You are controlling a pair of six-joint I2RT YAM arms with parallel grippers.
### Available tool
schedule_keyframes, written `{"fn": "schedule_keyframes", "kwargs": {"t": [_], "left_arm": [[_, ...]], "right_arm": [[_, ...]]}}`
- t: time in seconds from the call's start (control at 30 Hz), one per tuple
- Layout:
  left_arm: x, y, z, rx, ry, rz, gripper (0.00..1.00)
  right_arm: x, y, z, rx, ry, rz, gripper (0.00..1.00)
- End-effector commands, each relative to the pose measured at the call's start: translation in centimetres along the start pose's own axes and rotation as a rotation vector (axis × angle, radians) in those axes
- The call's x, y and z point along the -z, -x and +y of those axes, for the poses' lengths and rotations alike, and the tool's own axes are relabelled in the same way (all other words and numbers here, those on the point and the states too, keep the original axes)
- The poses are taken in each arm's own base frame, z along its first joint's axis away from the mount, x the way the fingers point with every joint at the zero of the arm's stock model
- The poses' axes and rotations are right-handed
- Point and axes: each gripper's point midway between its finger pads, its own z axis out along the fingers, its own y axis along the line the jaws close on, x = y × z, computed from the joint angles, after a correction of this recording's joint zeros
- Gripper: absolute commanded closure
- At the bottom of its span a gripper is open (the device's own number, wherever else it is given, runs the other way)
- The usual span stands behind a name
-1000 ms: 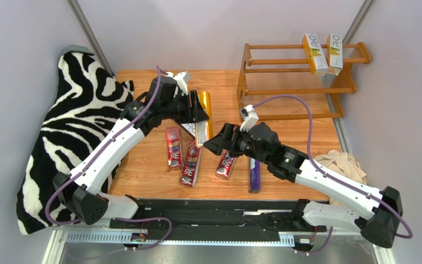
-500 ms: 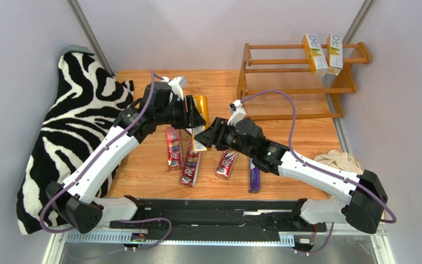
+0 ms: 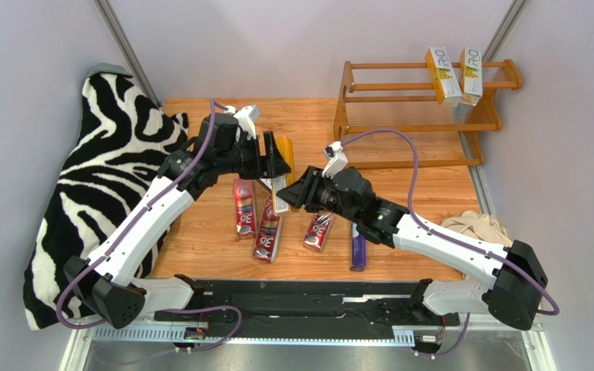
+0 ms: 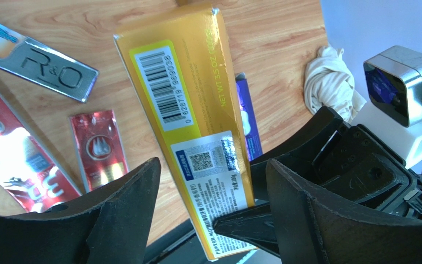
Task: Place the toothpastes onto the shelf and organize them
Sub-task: Pick up the toothpaste from the center of the board.
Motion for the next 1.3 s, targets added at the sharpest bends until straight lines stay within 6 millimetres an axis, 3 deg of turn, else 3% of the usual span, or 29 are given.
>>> {"fn": "schedule_keyframes", "kwargs": {"t": [0.0,0.17,0.23,0.27,0.3,0.33,0.37,0.4,0.43,0.47,0.5,0.53,0.57,0.6,0.73,0.9,1.27], "left_arm": [[2.0,2.8,-0.8,-0.078,-0.015,-0.091,0.2],[3.7,4.2,-0.5,-0.118,-0.031,-0.175,0.18],[3.6,3.6,-0.3,-0.117,-0.066,-0.178,0.18],[4.6,4.7,-0.7,-0.109,-0.107,-0.246,0.14],[4.8,4.4,-1.3,-0.1,-0.173,-0.244,0.13],[4.1,3.4,-0.5,-0.071,-0.196,-0.224,0.12],[5.0,4.8,-1.0,-0.054,-0.26,-0.295,0.11],[5.2,4.1,-1.9,-0.056,-0.349,-0.266,0.1],[4.6,3.4,-0.9,-0.025,-0.373,-0.248,0.1],[5.3,4.3,-2.3,-0.049,-0.469,-0.295,0.09],[5.8,3.4,-3.4,-0.079,-0.571,-0.26,0.08],[5.2,2.4,-3.3,-0.075,-0.615,-0.238,0.08],[6.1,3.2,-4.6,-0.117,-0.704,-0.282,0.06],[5.9,1.7,-4.7,-0.124,-0.767,-0.232,0.06],[7.5,1.0,-6.2,-0.158,-0.937,-0.246,0.04],[10.4,0.6,-8.0,-0.266,-1.082,-0.307,0.02],[9.3,0.8,-7.6,-0.225,-1.065,-0.263,0.04]], "right_arm": [[1.2,1.7,1.8,0.015,0.063,-0.065,0.68],[2.0,1.4,1.3,0.016,0.063,-0.067,0.69],[2.8,1.5,1.1,0.019,0.076,-0.077,0.69],[3.1,1.5,1.1,0.019,0.082,-0.079,0.69],[4.0,2.1,1.8,0.018,0.112,-0.102,0.7],[4.3,1.7,1.2,0.02,0.112,-0.1,0.7],[4.7,2.0,1.2,0.022,0.118,-0.113,0.7],[5.7,2.5,1.9,0.025,0.143,-0.132,0.7],[6.0,2.5,1.6,0.03,0.145,-0.136,0.7],[6.6,2.9,2.0,0.044,0.16,-0.149,0.7],[7.0,3.0,2.0,0.05,0.162,-0.151,0.7],[7.9,3.5,2.6,0.057,0.183,-0.168,0.7],[8.4,3.6,2.9,0.064,0.196,-0.175,0.7],[8.8,3.4,3.6,0.07,0.229,-0.157,0.7],[10.5,3.6,6.1,0.099,0.344,-0.139,0.7],[10.8,3.2,8.2,0.129,0.41,-0.074,0.7],[10.2,2.5,10.7,0.137,0.537,-0.02,0.71]]}}
